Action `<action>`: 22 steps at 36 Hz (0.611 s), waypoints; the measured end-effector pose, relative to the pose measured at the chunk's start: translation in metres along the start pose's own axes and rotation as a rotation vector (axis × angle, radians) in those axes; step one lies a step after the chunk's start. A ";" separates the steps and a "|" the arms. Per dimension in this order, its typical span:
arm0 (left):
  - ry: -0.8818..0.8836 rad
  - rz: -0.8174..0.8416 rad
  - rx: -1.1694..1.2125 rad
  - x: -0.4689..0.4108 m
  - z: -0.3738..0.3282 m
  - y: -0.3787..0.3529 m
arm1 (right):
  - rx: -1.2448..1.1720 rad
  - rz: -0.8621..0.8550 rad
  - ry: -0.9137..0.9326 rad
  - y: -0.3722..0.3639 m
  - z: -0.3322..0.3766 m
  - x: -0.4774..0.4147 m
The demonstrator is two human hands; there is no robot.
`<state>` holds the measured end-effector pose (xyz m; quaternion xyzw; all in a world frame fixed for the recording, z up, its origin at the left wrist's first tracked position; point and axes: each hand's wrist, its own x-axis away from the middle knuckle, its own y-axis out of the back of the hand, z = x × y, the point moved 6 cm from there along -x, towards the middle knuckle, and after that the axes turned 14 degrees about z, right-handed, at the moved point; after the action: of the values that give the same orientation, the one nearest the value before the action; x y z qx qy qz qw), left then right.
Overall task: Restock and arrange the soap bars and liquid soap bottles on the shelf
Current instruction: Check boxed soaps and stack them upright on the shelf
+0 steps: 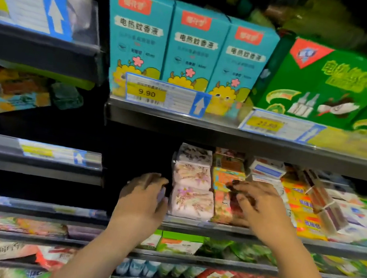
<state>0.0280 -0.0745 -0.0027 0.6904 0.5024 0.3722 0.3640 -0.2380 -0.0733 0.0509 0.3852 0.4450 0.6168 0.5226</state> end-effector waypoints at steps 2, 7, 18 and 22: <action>0.013 -0.004 -0.040 -0.008 -0.024 -0.003 | -0.001 0.005 -0.049 0.008 -0.031 0.004; -0.086 -0.089 -0.190 -0.021 -0.094 0.007 | -0.089 -0.034 -0.166 0.025 -0.093 0.009; -0.092 0.098 -0.259 -0.076 -0.172 -0.056 | -0.057 0.001 -0.183 0.026 -0.140 -0.027; -0.047 0.148 -0.211 -0.087 -0.165 -0.076 | -0.160 -0.021 -0.153 0.026 -0.159 -0.043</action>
<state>-0.1683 -0.1200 -0.0063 0.6920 0.3993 0.4325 0.4179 -0.3888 -0.1410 0.0265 0.3833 0.3571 0.6138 0.5906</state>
